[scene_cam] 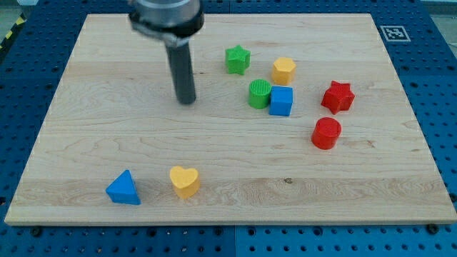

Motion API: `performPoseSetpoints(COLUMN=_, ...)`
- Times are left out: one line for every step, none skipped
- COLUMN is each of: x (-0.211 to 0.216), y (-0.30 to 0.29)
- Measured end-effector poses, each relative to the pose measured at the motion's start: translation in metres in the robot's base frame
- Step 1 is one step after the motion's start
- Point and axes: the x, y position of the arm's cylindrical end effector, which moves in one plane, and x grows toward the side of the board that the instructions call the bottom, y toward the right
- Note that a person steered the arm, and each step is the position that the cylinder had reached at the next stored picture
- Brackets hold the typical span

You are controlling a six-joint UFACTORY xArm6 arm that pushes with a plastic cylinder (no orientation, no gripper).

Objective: Keep the blue cube to the right of the yellow heart

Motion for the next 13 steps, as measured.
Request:
performPoseSetpoints(x=-0.004, y=0.043)
performPoseSetpoints(x=-0.021, y=0.113)
performPoseSetpoints(x=-0.025, y=0.163)
performPoseSetpoints(x=-0.012, y=0.173)
performPoseSetpoints(x=-0.01, y=0.167)
performPoseSetpoints(x=-0.01, y=0.153)
performPoseSetpoints(x=-0.001, y=0.144)
performPoseSetpoints(x=0.01, y=0.135)
performPoseSetpoints(x=0.026, y=0.134)
performPoseSetpoints(x=0.034, y=0.144)
performPoseSetpoints(x=0.034, y=0.164)
performPoseSetpoints(x=0.034, y=0.184)
performPoseSetpoints(x=0.035, y=0.185)
